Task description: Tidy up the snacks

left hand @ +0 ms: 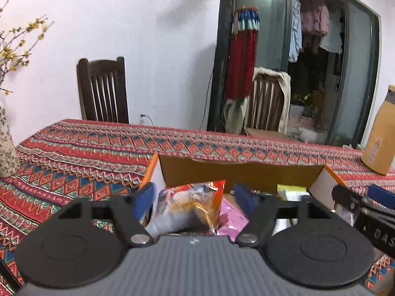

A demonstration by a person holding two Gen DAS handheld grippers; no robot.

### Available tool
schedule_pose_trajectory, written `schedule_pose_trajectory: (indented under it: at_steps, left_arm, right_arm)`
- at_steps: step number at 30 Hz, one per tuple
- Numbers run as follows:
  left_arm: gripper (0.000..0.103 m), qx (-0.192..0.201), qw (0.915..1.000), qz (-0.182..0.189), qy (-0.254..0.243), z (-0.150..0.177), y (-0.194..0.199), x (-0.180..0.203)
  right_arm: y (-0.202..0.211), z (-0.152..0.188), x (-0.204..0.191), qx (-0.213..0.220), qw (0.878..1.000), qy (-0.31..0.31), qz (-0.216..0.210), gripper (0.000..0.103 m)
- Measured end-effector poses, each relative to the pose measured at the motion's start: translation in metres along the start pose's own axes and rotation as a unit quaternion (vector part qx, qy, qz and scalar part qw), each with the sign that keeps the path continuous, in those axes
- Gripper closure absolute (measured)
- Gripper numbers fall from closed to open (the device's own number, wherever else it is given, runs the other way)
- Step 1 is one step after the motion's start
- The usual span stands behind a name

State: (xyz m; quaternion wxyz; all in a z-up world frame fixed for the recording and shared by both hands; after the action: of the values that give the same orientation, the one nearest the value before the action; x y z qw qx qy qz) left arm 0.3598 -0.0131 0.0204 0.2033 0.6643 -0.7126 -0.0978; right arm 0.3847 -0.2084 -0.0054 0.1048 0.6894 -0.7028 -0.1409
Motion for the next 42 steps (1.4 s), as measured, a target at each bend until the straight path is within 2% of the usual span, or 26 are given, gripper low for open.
schedule_pose_trajectory:
  at_steps: [1, 3, 17, 25, 33, 42]
  left_arm:
    - [0.0, 0.008, 1.0, -0.004, 0.002, -0.001, 0.002, -0.001]
    - [0.0, 0.022, 0.9997, -0.008, 0.004, -0.003, 0.007, -0.001]
    - [0.0, 0.033, 0.9994, 0.0, 0.005, -0.006, 0.016, 0.002]
    - [0.0, 0.061, 0.9979, 0.019, -0.011, -0.016, 0.052, 0.011]
    - [0.0, 0.045, 0.9982, 0.029, -0.028, -0.002, 0.086, 0.011]
    - [0.0, 0.022, 0.9987, 0.031, -0.034, 0.033, 0.132, 0.0]
  right_arm:
    - [0.001, 0.0, 0.001, 0.002, 1.0, -0.003, 0.006, 0.0]
    - [0.002, -0.001, 0.003, 0.006, 1.0, -0.007, 0.012, 0.0]
    - [0.009, -0.004, 0.01, 0.011, 1.0, -0.024, 0.017, 0.0]
    - [0.038, -0.021, 0.014, 0.038, 0.999, -0.032, 0.011, 0.0]
    - [0.076, -0.02, 0.024, 0.033, 0.999, -0.037, 0.004, 0.0]
    - [0.126, 0.013, 0.032, -0.008, 1.0, -0.028, -0.006, 0.0]
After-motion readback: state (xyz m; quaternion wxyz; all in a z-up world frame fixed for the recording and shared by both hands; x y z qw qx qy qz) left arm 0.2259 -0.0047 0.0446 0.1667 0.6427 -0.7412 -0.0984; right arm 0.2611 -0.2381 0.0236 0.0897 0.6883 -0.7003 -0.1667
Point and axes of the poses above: each gripper's, at about its wrist camera, not at the fingertips, and y roughly against the way its jaws point, x to its right, z to its underside, the point moved 3 cm from there along -y, roughly the way its jaws point, and after that the axes turned 11 degrees about z, right-handed, at the moved point
